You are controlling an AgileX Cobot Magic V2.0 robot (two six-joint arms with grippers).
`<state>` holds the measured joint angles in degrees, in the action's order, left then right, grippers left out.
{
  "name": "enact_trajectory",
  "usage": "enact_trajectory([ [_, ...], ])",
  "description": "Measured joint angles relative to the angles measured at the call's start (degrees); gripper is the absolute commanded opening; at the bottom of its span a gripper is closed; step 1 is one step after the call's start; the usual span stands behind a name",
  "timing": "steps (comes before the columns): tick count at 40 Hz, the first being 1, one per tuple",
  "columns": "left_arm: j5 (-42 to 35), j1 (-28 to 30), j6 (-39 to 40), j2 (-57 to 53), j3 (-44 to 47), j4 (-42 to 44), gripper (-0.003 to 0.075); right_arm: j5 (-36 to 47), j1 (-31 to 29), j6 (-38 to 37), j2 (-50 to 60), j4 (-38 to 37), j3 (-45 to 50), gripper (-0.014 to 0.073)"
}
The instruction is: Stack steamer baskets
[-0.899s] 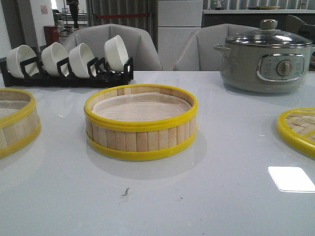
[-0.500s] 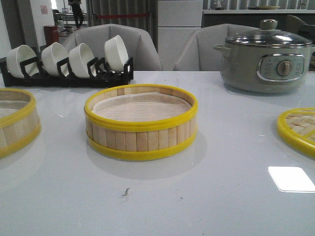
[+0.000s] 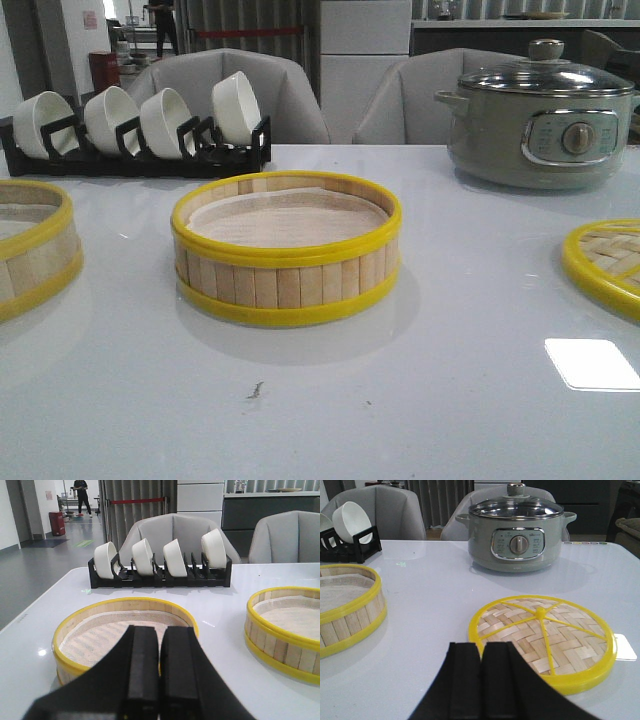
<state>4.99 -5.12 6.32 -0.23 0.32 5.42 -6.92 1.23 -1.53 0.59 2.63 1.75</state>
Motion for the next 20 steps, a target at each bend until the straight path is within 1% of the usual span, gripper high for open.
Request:
enact_trajectory([
  [12, 0.00, 0.00, 0.00, 0.00, 0.00, 0.00, 0.0086, 0.00, 0.00, 0.00, 0.00, 0.00, 0.00, 0.0057],
  [20, 0.91, 0.00, 0.00, 0.00, 0.00, 2.24, 0.0087, 0.00, 0.00, 0.00, 0.00, 0.00, 0.00, 0.0057],
])
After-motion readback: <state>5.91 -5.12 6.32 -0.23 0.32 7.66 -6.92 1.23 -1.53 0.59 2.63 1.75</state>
